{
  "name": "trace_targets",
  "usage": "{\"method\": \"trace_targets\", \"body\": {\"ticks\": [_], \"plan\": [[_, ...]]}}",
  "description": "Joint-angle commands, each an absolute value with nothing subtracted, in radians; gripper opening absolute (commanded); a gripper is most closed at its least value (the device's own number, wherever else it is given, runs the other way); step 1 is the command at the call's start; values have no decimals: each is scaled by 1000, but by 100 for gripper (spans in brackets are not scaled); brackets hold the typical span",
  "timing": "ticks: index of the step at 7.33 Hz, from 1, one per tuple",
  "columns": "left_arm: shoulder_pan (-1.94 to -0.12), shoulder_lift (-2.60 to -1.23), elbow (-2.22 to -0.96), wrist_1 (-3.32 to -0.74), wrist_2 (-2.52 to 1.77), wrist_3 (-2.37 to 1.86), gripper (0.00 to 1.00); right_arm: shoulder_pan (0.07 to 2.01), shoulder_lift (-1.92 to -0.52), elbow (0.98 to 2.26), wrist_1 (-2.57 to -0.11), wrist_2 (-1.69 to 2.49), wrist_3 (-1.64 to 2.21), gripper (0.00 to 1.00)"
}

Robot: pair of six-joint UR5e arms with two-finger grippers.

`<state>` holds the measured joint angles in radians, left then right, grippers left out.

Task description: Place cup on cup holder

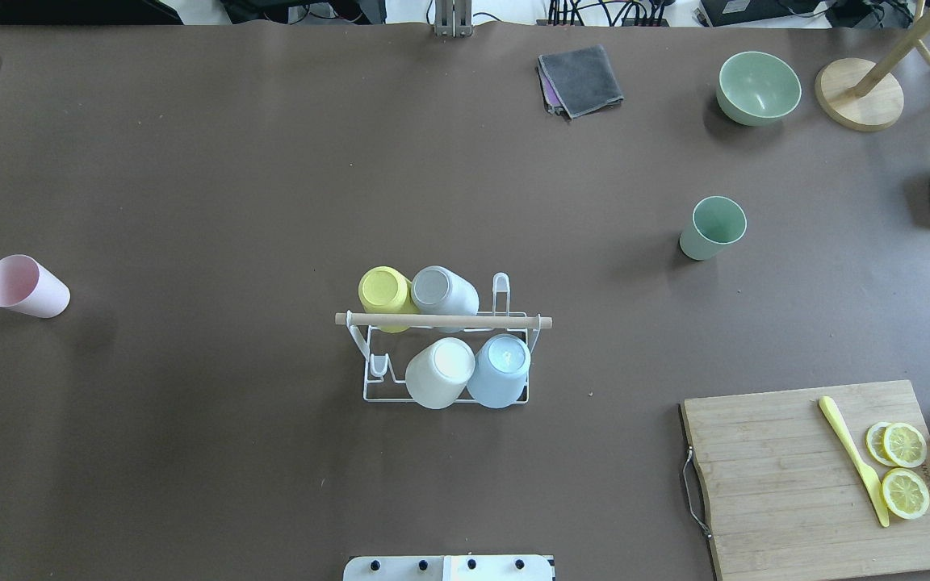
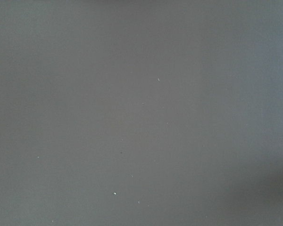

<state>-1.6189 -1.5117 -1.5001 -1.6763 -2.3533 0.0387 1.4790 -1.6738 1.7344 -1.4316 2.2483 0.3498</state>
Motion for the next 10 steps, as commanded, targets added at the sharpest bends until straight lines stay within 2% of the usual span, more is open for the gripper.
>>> {"method": "trace_targets", "body": {"ticks": [1, 4, 6, 8, 10], "plan": [[-1618, -1503, -1500, -1678, -2353, 41, 98, 1479, -1674, 1733, -1431, 2249, 350, 100], [-1615, -1506, -1505, -1671, -2342, 44, 98, 1479, -1674, 1733, -1431, 2247, 350, 100], [-1571, -1576, -1500, -1588, -2342, 46, 98, 1477, -1674, 1732, -1431, 2247, 350, 100], [-1523, -1725, -1490, -1399, -2342, 46, 98, 1479, -1677, 1733, -1428, 2246, 348, 100], [-1415, -1935, -1366, -1196, -2341, 49, 98, 1477, -1678, 1735, -1430, 2247, 341, 100]]}}
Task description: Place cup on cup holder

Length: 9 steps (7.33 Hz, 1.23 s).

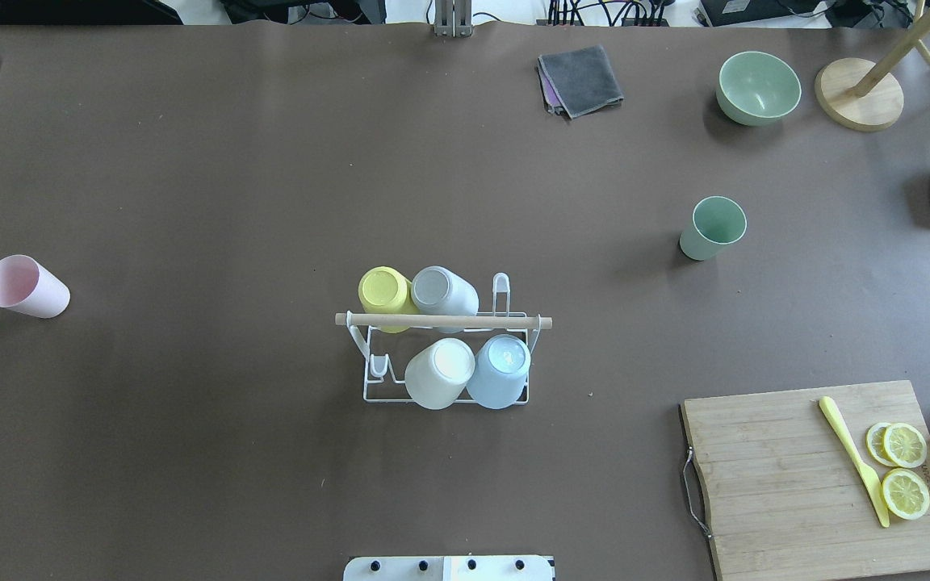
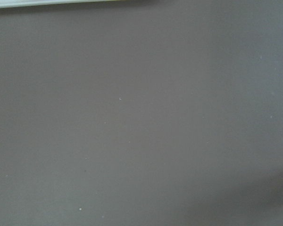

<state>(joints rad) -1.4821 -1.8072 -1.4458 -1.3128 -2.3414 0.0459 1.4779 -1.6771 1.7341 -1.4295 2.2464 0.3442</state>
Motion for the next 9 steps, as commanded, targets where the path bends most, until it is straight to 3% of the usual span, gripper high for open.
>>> {"method": "trace_targets", "body": {"ticks": [1, 3, 5, 9], "plan": [[-1367, -1968, -1320, -1200, -2341, 48, 98, 1477, -1678, 1736, -1428, 2247, 341, 100], [-1303, -2064, -1238, -1161, -2259, 72, 98, 1477, -1678, 1733, -1428, 2249, 339, 100], [-1250, -2130, -1233, -966, -2160, 202, 98, 1477, -1677, 1732, -1428, 2247, 337, 100], [-1103, -2203, -1177, -934, -2089, 266, 98, 1474, -1675, 1733, -1427, 2263, 333, 100]]}}
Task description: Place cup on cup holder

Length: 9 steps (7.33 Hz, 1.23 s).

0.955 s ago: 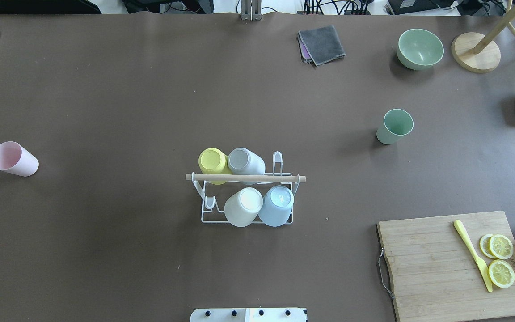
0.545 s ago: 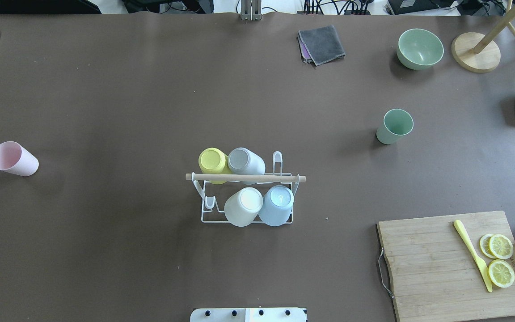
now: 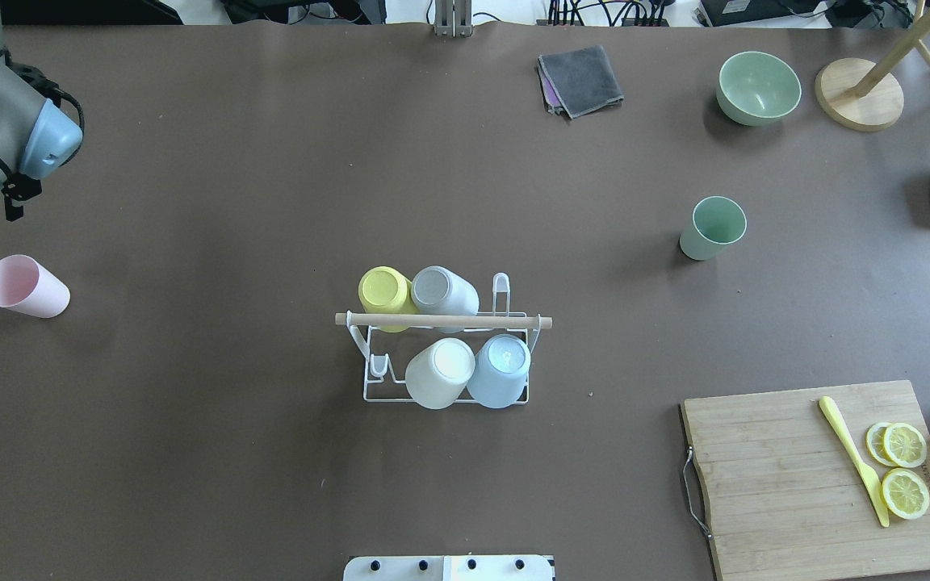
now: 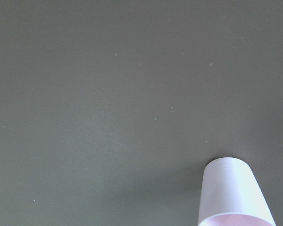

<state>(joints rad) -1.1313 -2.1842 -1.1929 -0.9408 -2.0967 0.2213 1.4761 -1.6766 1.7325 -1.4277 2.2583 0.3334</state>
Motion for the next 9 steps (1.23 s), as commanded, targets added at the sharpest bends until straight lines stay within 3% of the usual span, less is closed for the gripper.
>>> {"method": "trace_targets", "body": {"ticks": [1, 5, 9], "plan": [[-1073, -2216, -1174, -934, -2089, 287, 98, 1474, -1677, 1733, -1425, 2263, 331, 100], [-1049, -2246, -1143, -794, -2079, 475, 97, 1454, -1632, 1747, -1427, 2298, 347, 100], [-951, -2260, -1134, -792, -1972, 541, 97, 1242, -1409, 1743, -1440, 2339, 521, 100]]}}
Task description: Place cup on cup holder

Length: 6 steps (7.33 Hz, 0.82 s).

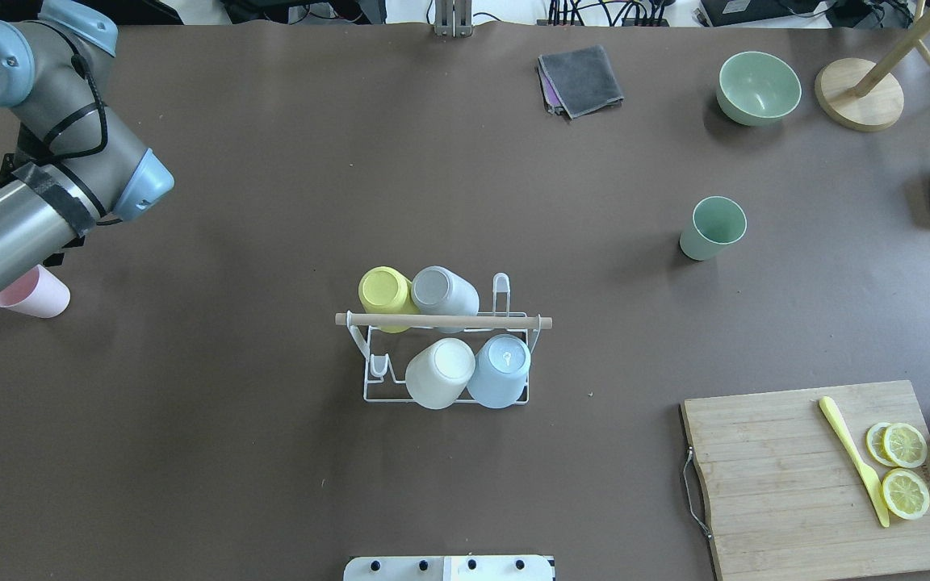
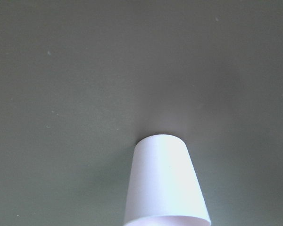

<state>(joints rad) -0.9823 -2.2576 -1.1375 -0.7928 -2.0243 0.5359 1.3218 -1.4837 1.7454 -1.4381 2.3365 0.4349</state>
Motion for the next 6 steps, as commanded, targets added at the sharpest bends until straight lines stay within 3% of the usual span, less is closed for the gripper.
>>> {"method": "trace_targets", "body": {"ticks": [1, 4, 6], "plan": [[-947, -2264, -1118, -792, -1892, 543, 97, 1189, -1363, 1738, -1442, 2333, 567, 100], [-904, -2281, -1086, -785, -1881, 540, 97, 1083, -1189, 1705, -1625, 2329, 580, 100], [-872, -2281, -1072, -784, -1869, 540, 97, 1075, -1061, 1538, -1660, 2344, 504, 100]]}}
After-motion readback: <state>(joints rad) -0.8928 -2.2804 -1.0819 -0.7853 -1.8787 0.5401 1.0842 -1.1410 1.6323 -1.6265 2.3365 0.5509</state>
